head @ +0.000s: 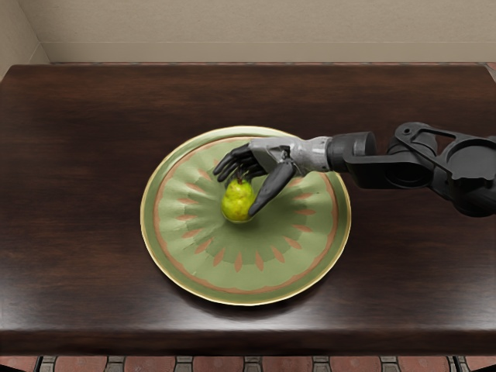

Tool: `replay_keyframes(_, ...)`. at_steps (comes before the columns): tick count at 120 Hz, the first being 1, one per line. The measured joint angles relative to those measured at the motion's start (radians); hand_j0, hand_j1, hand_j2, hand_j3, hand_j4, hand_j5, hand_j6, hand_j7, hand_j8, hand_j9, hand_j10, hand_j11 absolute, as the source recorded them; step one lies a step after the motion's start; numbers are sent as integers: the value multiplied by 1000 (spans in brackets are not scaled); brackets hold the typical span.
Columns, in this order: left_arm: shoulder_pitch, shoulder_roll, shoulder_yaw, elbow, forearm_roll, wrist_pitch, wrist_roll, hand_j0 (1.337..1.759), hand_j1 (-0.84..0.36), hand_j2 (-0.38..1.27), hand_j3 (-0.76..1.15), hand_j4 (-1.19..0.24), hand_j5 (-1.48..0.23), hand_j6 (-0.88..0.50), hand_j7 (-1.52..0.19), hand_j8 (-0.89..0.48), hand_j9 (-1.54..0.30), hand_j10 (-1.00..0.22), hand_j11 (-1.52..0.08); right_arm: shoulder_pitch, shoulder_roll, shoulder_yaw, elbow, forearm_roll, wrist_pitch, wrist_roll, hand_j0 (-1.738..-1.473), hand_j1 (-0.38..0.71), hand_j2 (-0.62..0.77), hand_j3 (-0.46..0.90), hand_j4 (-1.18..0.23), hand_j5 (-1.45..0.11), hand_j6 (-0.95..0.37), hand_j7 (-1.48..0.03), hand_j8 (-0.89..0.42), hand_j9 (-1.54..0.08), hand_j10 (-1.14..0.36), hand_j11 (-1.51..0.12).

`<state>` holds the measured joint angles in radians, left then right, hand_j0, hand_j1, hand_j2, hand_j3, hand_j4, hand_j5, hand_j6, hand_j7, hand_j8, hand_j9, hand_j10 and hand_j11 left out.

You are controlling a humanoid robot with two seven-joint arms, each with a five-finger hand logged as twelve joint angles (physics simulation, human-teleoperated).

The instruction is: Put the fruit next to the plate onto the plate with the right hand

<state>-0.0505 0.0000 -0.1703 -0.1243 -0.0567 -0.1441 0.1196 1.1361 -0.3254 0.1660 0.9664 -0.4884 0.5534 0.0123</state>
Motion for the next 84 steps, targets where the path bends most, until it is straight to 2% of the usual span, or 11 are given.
replay_keyframes(18, 0, 0, 0, 0, 0, 0, 0, 1658, 348, 0, 0, -1, -1, -1, -1, -1, -1, -1, -1, -1, -1, 3, -1, 3, -11, 0, -1658, -20, 28, 0, -307, -404, -284, -400, -267, -402, -262, -401)
replay_keyframes(41, 1, 0, 0, 0, 0, 0, 0, 1658, 348, 0, 0, -1, -1, -1, -1, -1, -1, -1, -1, 3, -13, 11, 0, 52, 4, 0, -1658, -206, 9, 0, -133, -174, -124, -173, -117, -173, -115, -173)
replay_keyframes(60, 0, 0, 0, 0, 0, 0, 0, 1658, 348, 0, 0, -1, -1, -1, -1, -1, -1, -1, -1, 11, -88, 14, 1, 161, 45, -1, -1658, -284, 5, 0, -62, -80, -58, -79, -54, -80, -53, -80)
replay_keyframes(84, 1, 0, 0, 0, 0, 0, 0, 1658, 348, 0, 0, -1, -1, -1, -1, -1, -1, -1, -1, 11, -196, 13, 4, 286, 56, -2, -1658, -325, 3, 0, -23, -30, -22, -30, -20, -30, -20, -30)
